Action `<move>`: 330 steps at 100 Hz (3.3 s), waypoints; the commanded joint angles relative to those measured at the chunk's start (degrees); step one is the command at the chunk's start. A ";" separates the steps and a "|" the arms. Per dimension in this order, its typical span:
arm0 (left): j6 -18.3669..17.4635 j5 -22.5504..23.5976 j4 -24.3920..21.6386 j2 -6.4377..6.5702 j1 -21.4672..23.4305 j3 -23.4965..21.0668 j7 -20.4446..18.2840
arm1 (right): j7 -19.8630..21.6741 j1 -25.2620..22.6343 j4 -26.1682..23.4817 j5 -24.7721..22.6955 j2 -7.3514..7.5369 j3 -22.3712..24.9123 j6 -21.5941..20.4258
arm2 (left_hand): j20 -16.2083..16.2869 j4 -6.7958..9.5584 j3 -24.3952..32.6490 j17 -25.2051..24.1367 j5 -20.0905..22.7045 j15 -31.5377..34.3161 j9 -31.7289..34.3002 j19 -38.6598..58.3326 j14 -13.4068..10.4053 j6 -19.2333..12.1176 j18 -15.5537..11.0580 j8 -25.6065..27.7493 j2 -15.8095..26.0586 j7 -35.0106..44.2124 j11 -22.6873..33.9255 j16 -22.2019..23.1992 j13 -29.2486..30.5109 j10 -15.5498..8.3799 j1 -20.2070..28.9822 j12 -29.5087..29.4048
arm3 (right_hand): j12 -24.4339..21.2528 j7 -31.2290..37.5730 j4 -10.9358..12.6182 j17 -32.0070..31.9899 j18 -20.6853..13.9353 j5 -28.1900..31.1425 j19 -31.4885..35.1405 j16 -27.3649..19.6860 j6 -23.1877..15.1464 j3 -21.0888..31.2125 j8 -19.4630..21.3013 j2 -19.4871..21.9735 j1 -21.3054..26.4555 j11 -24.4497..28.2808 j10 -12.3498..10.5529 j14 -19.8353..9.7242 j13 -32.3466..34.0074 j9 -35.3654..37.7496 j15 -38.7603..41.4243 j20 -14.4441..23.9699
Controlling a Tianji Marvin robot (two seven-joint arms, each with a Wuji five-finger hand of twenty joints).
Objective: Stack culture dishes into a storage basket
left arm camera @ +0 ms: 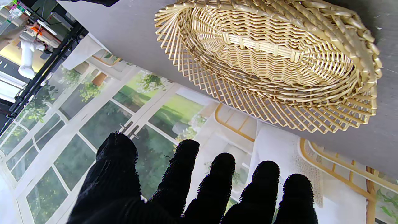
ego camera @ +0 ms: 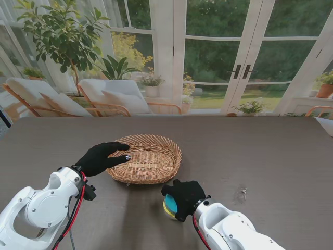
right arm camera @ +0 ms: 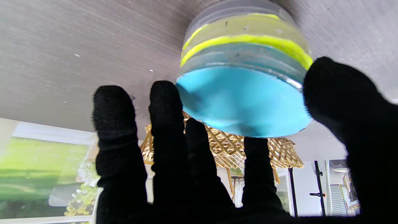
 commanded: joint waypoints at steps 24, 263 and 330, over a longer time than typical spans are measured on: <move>0.49 -0.30 -0.40 -0.05 0.09 -0.07 -1.57 | 0.42 0.21 0.66 -0.62 0.00 -0.87 0.01 | 0.73 1.87 -0.63 -0.19 0.83 0.23 0.18 0.12 0.43 0.16 0.28 0.11 2.32 0.06 -0.40 -0.04 1.47 0.44 1.46 0.25 | 1.04 2.16 2.10 -14.06 -0.80 -1.37 0.23 -0.60 -0.54 0.44 -0.10 3.16 -2.28 1.14 -0.97 -0.45 -2.37 -3.34 0.02 1.75; 1.83 -0.90 -0.43 0.29 -0.47 0.32 -3.64 | 4.63 -0.31 -0.97 -1.64 0.50 0.83 -3.01 | 0.69 1.91 -0.62 0.03 1.29 0.32 1.28 0.15 0.68 0.55 0.20 0.14 2.42 0.20 -0.21 0.01 1.90 0.80 1.58 0.37 | -3.35 -6.67 0.06 -27.09 8.85 -6.44 -26.03 -17.67 -0.12 -7.62 -3.31 6.92 -12.77 -6.92 -3.85 7.91 -19.49 -13.27 -36.78 -5.76; 2.03 -1.12 -0.34 0.35 -0.63 0.37 -4.01 | 3.92 3.95 3.53 -0.03 0.70 -2.81 -3.98 | 0.68 1.91 -0.63 0.08 1.23 0.33 1.78 0.18 0.72 0.58 0.24 0.14 2.43 0.17 -0.01 0.03 1.89 1.00 1.53 0.75 | -2.08 -7.55 -0.15 -24.54 11.01 -7.14 -24.83 -17.15 -1.97 -4.29 0.49 1.49 -10.48 -4.74 -4.38 8.31 -18.33 -15.22 -35.91 -5.19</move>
